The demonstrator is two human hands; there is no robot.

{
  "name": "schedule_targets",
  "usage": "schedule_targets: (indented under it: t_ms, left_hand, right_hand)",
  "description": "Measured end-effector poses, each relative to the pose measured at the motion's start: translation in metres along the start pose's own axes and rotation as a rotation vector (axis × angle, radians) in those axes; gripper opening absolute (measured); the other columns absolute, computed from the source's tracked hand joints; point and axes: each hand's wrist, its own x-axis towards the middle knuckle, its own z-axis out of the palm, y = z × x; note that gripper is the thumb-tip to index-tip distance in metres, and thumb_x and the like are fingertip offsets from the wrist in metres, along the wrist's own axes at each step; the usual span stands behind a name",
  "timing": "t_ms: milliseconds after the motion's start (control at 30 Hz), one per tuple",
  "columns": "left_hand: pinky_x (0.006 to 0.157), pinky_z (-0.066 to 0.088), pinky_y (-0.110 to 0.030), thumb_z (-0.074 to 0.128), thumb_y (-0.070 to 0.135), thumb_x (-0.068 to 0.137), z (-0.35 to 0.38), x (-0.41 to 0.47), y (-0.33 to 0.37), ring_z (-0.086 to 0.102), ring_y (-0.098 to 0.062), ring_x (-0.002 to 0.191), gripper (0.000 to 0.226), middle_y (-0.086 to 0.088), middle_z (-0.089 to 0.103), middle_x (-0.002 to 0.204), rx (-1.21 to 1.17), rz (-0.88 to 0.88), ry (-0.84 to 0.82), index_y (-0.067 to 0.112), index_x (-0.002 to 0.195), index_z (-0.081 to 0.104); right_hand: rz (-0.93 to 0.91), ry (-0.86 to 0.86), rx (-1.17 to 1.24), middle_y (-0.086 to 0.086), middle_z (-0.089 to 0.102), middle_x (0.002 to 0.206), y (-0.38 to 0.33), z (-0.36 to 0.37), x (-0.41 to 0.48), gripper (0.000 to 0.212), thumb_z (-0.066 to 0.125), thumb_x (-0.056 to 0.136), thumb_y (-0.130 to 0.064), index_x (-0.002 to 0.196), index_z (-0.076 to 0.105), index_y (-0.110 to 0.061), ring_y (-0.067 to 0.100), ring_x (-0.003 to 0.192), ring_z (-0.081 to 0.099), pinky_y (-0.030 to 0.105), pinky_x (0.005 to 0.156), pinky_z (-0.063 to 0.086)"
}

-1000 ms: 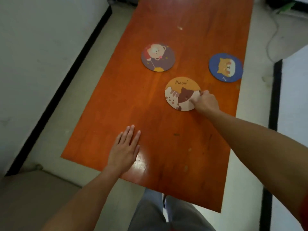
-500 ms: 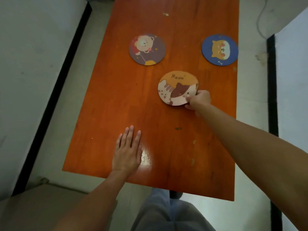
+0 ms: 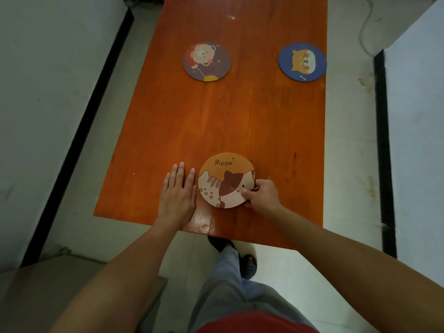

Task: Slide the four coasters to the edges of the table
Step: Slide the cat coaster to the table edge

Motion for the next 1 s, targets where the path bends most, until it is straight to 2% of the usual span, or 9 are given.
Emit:
schedule_targets:
  t_ms: [167, 267, 367, 467, 567, 700, 800, 1000]
  left_hand:
    - [0.115, 0.021, -0.049, 0.020, 0.041, 0.100, 0.000, -0.029, 0.004, 0.020, -0.034, 0.144, 0.053, -0.019, 0.027, 0.154, -0.033, -0.017, -0.005, 0.017, 0.144, 0.036]
    - [0.116, 0.020, -0.049, 0.023, 0.042, 0.100, 0.004, -0.044, 0.006, 0.020, -0.034, 0.144, 0.052, -0.019, 0.027, 0.155, -0.019, -0.007, -0.006, 0.019, 0.145, 0.034]
    - [0.116, 0.019, -0.049, 0.025, 0.044, 0.099, 0.008, -0.053, 0.002, 0.018, -0.034, 0.145, 0.054, -0.018, 0.024, 0.156, 0.006, 0.008, -0.011, 0.020, 0.147, 0.030]
    - [0.117, 0.019, -0.049, 0.023, 0.046, 0.099, 0.008, -0.055, 0.000, 0.014, -0.033, 0.146, 0.056, -0.018, 0.020, 0.157, 0.022, 0.015, -0.030, 0.020, 0.149, 0.025]
    - [0.117, 0.016, -0.048, 0.020, 0.049, 0.099, 0.008, -0.058, -0.001, 0.011, -0.033, 0.146, 0.058, -0.018, 0.017, 0.158, 0.031, 0.017, -0.045, 0.022, 0.150, 0.021]
    - [0.117, 0.018, -0.049, 0.015, 0.053, 0.097, 0.009, -0.067, -0.001, 0.011, -0.033, 0.146, 0.061, -0.017, 0.017, 0.158, 0.030, 0.027, -0.039, 0.024, 0.149, 0.022]
    - [0.117, 0.017, -0.050, 0.013, 0.056, 0.095, 0.009, -0.072, -0.002, 0.011, -0.033, 0.146, 0.062, -0.017, 0.017, 0.158, 0.031, 0.036, -0.049, 0.026, 0.149, 0.022]
    - [0.117, 0.013, -0.048, 0.009, 0.059, 0.093, 0.006, -0.079, -0.004, 0.007, -0.034, 0.147, 0.065, -0.016, 0.013, 0.159, 0.063, 0.035, -0.092, 0.030, 0.150, 0.015]
  right_hand:
    - [-0.014, 0.008, -0.052, 0.005, 0.071, 0.086, 0.027, 0.016, -0.028, 0.002, 0.069, 0.088, -0.014, 0.088, 0.067, -0.013, 0.020, 0.070, 0.071, 0.046, 0.069, 0.062]
    - [-0.049, 0.031, -0.094, 0.004, 0.073, 0.088, 0.037, 0.025, -0.039, 0.003, 0.071, 0.086, -0.017, 0.087, 0.069, -0.015, 0.022, 0.077, 0.070, 0.046, 0.074, 0.061]
    - [-0.157, 0.063, -0.315, 0.005, 0.072, 0.092, 0.037, 0.025, -0.043, 0.011, 0.069, 0.086, -0.026, 0.085, 0.067, -0.015, 0.021, 0.082, 0.066, 0.037, 0.075, 0.056]
    - [-0.238, 0.090, -0.539, 0.005, 0.069, 0.096, 0.037, 0.022, -0.042, 0.024, 0.065, 0.088, -0.037, 0.091, 0.064, -0.013, 0.025, 0.087, 0.064, 0.037, 0.076, 0.053]
    - [-0.243, 0.091, -0.637, 0.006, 0.069, 0.097, 0.036, 0.019, -0.042, 0.034, 0.064, 0.088, -0.046, 0.096, 0.065, -0.013, 0.027, 0.089, 0.065, 0.037, 0.075, 0.053]
    - [-0.218, 0.050, -0.622, 0.007, 0.069, 0.094, 0.036, 0.016, -0.041, 0.032, 0.067, 0.087, -0.043, 0.092, 0.064, -0.012, 0.024, 0.080, 0.060, 0.033, 0.068, 0.047]
    - [-0.240, 0.040, -0.665, 0.008, 0.067, 0.094, 0.035, 0.016, -0.044, 0.031, 0.067, 0.088, -0.041, 0.093, 0.062, -0.010, 0.023, 0.081, 0.058, 0.035, 0.069, 0.048]
    - [-0.291, 0.074, -0.817, 0.007, 0.062, 0.092, 0.028, 0.014, -0.052, 0.034, 0.062, 0.091, -0.042, 0.098, 0.058, -0.009, 0.021, 0.079, 0.051, 0.033, 0.068, 0.043]
